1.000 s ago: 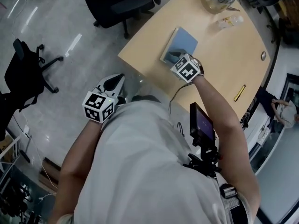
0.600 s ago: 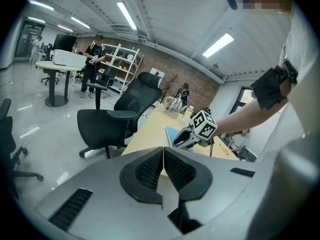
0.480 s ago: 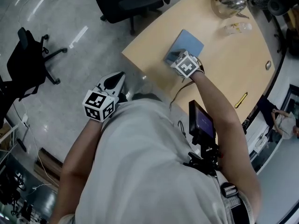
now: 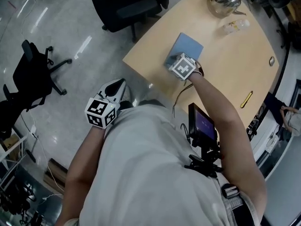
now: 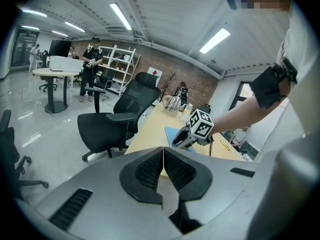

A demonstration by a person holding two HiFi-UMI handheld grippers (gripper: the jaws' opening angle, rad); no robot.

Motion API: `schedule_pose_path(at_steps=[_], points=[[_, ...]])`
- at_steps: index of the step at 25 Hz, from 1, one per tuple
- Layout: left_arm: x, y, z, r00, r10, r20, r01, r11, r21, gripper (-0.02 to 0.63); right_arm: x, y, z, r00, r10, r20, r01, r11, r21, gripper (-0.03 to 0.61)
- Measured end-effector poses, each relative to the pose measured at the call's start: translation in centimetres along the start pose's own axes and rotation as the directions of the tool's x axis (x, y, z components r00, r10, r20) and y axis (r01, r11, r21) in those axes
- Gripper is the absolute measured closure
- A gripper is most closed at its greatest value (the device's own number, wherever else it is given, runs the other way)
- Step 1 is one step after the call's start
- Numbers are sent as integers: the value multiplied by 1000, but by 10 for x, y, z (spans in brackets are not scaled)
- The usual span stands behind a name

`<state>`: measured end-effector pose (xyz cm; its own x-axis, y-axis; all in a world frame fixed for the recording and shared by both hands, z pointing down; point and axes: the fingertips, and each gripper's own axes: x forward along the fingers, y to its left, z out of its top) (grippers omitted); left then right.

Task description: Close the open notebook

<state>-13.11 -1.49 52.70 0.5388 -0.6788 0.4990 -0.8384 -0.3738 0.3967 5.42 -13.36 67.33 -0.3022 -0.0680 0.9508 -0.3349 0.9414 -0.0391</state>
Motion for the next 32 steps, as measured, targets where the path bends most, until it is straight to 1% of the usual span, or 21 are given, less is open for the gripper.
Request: schedule_pose_path(at_steps=[3,5,7,9,11,13,17,21,22,23,25,28,30,32], points=[[6,-8,5,1000,-31,-7,31,999,35,604,-2,-3,1,998,-49,50,47,998,32,428],[9,-15,6,998,-61,-28,63,995,75,604,-2,-2,1,995,-68,75,64,996,60,428],[12,-24,8,994,-94,-56,101,988,117,604,-4,5,1,993,-64,95,56,994,90,428],[18,-32,14,990,-122,-72,132,980,150,604,-8,7,3,991,-69,115,58,994,94,428],[27,-38,22,987,-142,-74,153,973,175,604,-14,5,6,986,-81,144,70,994,84,428],[36,-45,30,984,-163,-74,175,965,196,604,-20,3,7,979,-94,180,78,992,95,428],[49,-63,40,975,-206,-80,219,949,229,604,-39,0,3,957,-112,268,68,984,166,428],[60,-75,43,967,-242,-86,256,933,252,604,-70,3,-4,916,-144,375,58,971,232,436],[63,-78,43,964,-251,-89,266,929,256,604,-78,4,-8,905,-163,393,67,967,246,495],[66,-81,44,961,-261,-92,276,925,260,604,-87,5,-13,894,-184,409,76,961,265,539],[71,-86,44,955,-280,-99,296,917,266,604,-104,6,-25,869,-224,440,79,943,324,550],[78,-95,45,945,-308,-107,325,904,277,604,-131,11,-42,826,-283,488,60,904,423,557],[83,-100,46,940,-323,-111,341,896,284,604,-149,17,-53,793,-315,522,45,884,466,558],[87,-105,46,935,-334,-115,354,890,289,604,-167,24,-62,755,-345,557,34,870,492,560]])
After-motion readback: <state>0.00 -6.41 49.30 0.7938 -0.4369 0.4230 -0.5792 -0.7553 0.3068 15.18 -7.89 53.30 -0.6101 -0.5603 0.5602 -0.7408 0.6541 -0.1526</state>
